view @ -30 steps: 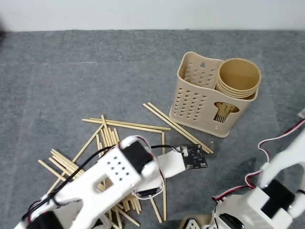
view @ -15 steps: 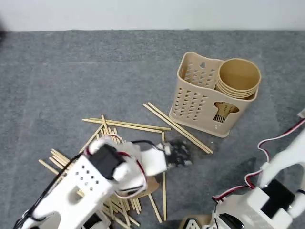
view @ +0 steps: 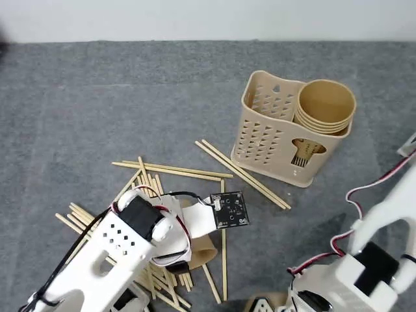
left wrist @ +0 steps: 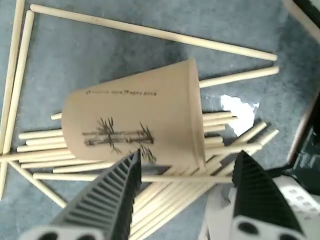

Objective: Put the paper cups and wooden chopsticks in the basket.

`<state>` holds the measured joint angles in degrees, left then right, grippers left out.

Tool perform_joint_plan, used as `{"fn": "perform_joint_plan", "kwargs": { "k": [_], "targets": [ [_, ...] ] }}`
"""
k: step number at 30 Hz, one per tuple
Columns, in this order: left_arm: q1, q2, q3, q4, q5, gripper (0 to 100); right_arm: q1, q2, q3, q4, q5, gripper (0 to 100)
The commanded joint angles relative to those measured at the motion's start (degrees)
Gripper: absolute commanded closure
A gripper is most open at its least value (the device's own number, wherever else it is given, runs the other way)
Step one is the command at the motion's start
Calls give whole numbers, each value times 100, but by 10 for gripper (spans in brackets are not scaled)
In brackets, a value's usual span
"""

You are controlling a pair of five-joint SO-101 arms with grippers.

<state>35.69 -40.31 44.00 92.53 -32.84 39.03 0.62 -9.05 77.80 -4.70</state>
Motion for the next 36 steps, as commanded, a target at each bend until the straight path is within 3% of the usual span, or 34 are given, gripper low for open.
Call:
{"fn": "perform_joint_plan", "kwargs": {
  "k": [1,6,17,27,36],
  "targets": [
    [-35,-193,92,-484,431,713,-92,-400,-352,66,26,986],
    [-35,-193,207,-730,642,720,-92,-400,-352,66,35,986],
    [-18,-193,391,-765,598,852,-92,-409,-352,66,35,986],
    [-35,-202,1033,-1714,598,971,-66,-409,-360,57,53,986],
    [-35,-202,426,-1380,633,985,-66,-409,-360,40,53,986]
  ]
}}
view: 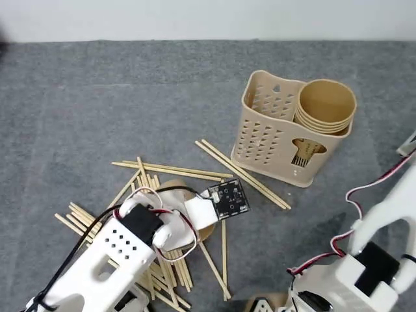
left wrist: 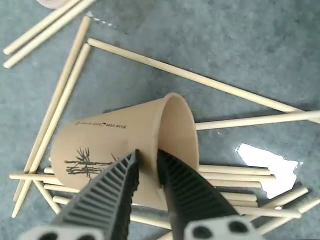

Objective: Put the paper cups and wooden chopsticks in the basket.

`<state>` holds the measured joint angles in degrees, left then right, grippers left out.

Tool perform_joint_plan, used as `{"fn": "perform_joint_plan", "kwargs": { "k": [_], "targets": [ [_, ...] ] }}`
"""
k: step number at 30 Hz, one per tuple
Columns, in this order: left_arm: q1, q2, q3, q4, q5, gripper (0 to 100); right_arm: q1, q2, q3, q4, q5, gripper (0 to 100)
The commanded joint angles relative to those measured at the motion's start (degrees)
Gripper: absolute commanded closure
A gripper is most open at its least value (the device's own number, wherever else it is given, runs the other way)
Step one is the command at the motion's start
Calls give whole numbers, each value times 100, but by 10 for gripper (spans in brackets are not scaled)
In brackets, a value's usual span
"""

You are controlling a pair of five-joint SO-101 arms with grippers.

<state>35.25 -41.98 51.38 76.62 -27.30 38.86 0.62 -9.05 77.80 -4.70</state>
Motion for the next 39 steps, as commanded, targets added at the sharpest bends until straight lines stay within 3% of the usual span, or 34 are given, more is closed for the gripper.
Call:
{"fn": "perform_joint_plan", "kwargs": {
  "k": [1,15,23,30,39],
  "targets": [
    [9,-35,-426,290,79,985,-48,-409,-360,40,53,986],
    [-1292,-35,-2308,422,105,987,-48,-382,-360,57,53,986],
    [-1363,-9,-3468,-343,1178,988,-40,-356,-325,84,53,987],
    [-1336,18,-4198,-1846,2163,988,-40,-356,-325,233,62,987],
    [-264,580,-4057,-3868,2778,988,31,-347,-281,400,62,987]
  ]
}}
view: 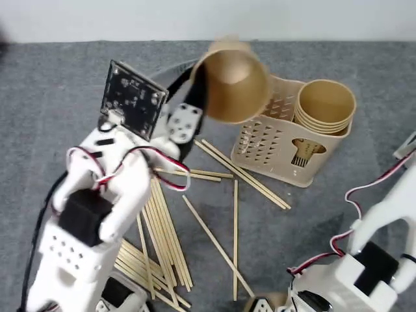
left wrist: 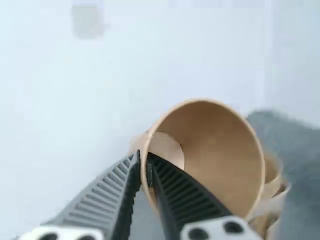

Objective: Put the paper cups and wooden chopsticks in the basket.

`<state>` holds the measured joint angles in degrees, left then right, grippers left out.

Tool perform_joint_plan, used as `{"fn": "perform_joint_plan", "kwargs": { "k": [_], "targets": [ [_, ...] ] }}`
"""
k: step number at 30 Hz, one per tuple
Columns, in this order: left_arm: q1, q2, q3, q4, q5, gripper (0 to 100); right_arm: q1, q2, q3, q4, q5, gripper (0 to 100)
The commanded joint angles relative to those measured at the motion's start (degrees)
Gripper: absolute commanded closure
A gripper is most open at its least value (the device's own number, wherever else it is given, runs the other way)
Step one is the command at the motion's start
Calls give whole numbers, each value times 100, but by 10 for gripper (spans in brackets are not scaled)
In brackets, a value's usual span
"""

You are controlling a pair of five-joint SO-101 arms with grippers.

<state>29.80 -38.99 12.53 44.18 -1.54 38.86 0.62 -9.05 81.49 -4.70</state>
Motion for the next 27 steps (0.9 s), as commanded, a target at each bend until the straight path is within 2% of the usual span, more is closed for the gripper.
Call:
{"fn": "perform_joint_plan", "kwargs": {
  "k": [1,6,13,22,27],
  "targets": [
    [352,422,-171,-844,316,988,66,-356,-220,13,53,987],
    [738,958,-180,-1635,624,988,145,-356,18,-31,53,988],
    [1301,1459,-180,-2040,624,988,119,-356,202,-40,26,988],
    [1415,2585,-180,-3095,624,988,127,-356,229,13,18,988],
    [1398,2866,-180,-3165,624,988,136,-356,229,-13,26,988]
  ]
}}
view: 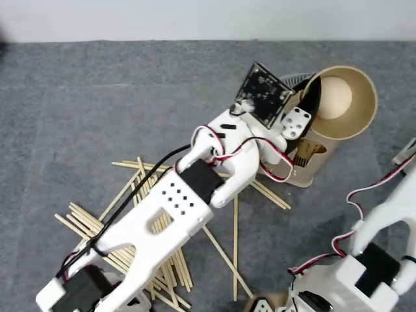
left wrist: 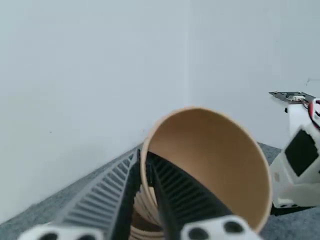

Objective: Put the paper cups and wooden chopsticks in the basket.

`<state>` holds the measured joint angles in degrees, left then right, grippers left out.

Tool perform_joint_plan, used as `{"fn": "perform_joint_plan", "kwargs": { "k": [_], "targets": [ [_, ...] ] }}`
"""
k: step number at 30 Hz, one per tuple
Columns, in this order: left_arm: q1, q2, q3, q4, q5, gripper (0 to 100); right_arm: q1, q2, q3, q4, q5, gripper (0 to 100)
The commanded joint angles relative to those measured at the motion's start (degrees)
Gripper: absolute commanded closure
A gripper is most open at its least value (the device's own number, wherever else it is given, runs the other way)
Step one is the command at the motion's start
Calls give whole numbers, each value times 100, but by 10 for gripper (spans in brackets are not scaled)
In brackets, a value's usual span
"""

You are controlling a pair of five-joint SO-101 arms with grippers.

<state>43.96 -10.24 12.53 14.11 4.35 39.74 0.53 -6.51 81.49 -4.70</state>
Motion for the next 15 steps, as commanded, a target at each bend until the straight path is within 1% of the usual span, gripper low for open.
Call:
{"fn": "perform_joint_plan", "kwargs": {
  "k": [1,5,8,11,15],
  "targets": [
    [-35,9,-171,-158,35,988,40,-347,-26,-22,26,988],
    [-264,105,-171,-176,35,974,22,-356,-26,-31,18,988],
    [-404,149,-180,-193,62,881,22,-365,-26,-13,18,988],
    [-440,220,-189,-202,413,808,22,-356,-26,-13,18,988],
    [-519,563,-453,-422,510,798,13,-365,-26,-31,18,988]
  ]
}}
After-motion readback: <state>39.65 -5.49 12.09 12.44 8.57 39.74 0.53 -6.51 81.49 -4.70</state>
